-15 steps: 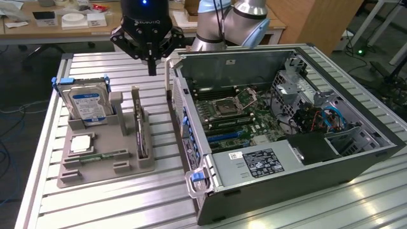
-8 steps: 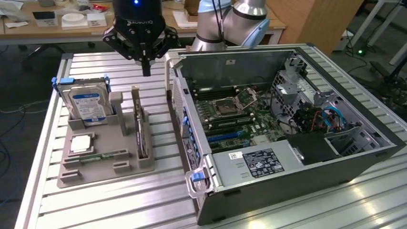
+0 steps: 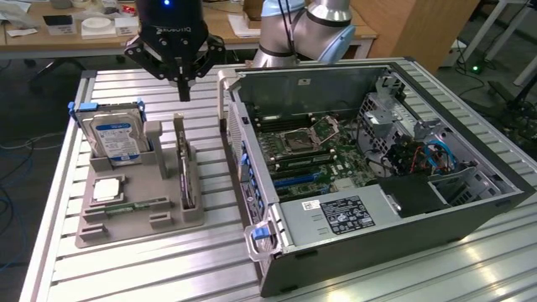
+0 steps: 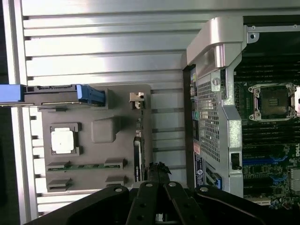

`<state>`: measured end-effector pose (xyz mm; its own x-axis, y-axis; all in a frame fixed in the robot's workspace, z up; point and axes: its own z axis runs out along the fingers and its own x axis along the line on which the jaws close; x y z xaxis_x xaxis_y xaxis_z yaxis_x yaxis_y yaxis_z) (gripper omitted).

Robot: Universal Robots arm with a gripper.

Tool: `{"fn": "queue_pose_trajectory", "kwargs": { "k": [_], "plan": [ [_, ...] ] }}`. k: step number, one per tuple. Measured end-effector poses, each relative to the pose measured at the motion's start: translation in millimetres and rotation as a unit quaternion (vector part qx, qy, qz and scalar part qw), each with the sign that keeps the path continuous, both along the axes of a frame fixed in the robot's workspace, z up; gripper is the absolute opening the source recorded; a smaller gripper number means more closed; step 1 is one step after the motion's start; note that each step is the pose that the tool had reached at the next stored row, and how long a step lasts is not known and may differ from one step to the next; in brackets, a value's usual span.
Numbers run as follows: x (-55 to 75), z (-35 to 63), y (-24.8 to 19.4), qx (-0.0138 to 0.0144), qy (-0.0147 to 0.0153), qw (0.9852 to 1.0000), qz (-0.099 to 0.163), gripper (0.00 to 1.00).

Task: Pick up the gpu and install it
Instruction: 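Reach for the gpu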

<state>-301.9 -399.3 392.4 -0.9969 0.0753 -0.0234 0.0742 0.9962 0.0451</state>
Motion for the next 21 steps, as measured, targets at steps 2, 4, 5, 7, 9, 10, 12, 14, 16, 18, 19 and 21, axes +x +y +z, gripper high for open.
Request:
{"fn": "queue_pose_trajectory", "kwargs": {
  "k": [2,4,5,7,9,10,12,14,16,18,19,21],
  "plan": [
    [-3.3,0.0,0.0,0.0000,0.0000,1.0000,0.000,0.11],
    [-6.7,0.0,0.0,0.0000,0.0000,1.0000,0.000,0.11],
    [-8.4,0.0,-0.1,0.0000,0.0000,1.0000,0.000,0.11],
    [-12.0,0.0,-0.1,-0.0001,0.0001,1.0000,0.000,0.11],
    [-15.9,0.0,-0.3,-0.0001,0.0000,1.0000,0.000,0.11],
    [-18.2,-0.1,-0.5,0.0000,0.0001,1.0000,0.000,0.11],
    [-22.7,-0.2,-0.8,0.0000,0.0000,1.0000,0.002,0.11],
    [-25.5,-0.4,-1.2,0.0000,0.0000,1.0000,0.005,0.11],
    [-28.0,-0.5,-1.4,0.0000,0.0000,0.9999,0.011,0.11],
    [-29.4,-0.6,-1.4,0.0000,0.0000,0.9999,0.013,0.11],
    [-29.4,-0.6,-1.4,0.0000,0.0000,0.9999,0.014,0.11],
    [-29.4,-0.6,-1.4,0.0000,0.0000,0.9999,0.014,0.11]
  ]
}}
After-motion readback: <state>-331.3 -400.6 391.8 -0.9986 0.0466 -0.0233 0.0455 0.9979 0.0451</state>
